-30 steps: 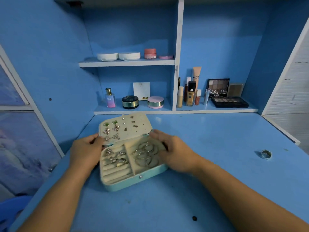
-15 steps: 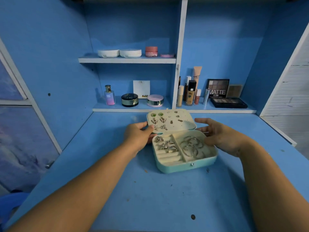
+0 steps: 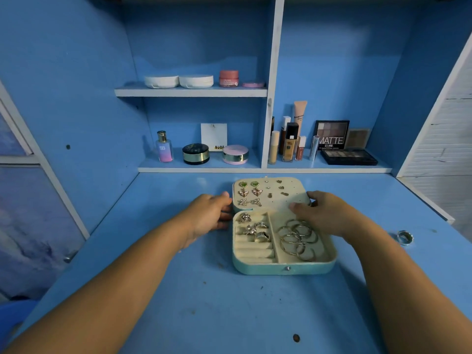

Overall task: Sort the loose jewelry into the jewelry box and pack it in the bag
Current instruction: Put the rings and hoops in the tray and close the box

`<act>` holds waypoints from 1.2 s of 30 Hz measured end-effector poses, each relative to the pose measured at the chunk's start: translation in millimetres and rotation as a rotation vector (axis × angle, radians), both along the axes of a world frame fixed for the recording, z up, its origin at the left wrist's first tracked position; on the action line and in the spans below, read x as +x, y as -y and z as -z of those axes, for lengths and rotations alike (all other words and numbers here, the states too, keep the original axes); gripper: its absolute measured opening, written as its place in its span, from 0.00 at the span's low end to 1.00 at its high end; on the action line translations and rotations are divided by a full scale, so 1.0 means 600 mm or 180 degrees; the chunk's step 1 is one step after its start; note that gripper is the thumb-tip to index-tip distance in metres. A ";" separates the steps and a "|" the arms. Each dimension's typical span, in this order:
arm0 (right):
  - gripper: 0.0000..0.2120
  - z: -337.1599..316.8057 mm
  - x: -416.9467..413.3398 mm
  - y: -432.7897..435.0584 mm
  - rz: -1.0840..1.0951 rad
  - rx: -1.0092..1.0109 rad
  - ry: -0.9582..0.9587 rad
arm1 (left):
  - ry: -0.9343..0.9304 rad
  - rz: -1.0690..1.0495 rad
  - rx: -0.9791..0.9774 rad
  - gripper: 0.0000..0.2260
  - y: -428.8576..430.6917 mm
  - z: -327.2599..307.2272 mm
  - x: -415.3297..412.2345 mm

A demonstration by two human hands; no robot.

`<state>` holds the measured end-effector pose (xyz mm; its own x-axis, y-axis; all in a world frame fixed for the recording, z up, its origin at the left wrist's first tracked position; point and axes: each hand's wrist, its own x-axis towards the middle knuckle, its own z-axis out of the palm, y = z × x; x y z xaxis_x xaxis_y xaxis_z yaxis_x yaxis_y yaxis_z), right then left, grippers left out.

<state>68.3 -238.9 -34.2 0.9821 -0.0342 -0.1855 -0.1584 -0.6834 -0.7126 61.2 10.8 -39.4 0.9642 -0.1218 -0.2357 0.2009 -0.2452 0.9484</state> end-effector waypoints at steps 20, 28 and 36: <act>0.17 0.038 -0.123 -0.130 -0.0252 0.0819 0.0281 | 0.0695 -0.0795 0.1041 0.15 -0.101 0.038 -0.141; 0.08 0.030 -0.140 -0.122 -0.0184 0.0475 0.0639 | 0.0858 -0.1027 0.1161 0.16 -0.078 0.030 -0.152; 0.19 0.018 -0.125 0.044 0.0801 -0.2014 0.0606 | 0.1036 -0.0987 0.1145 0.16 -0.042 0.035 -0.121</act>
<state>-6.9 -265.2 -45.1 0.9436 -0.3089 0.1191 -0.2780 -0.9347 -0.2215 -11.1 36.0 -60.4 0.9719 0.2110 0.1047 0.0266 -0.5400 0.8412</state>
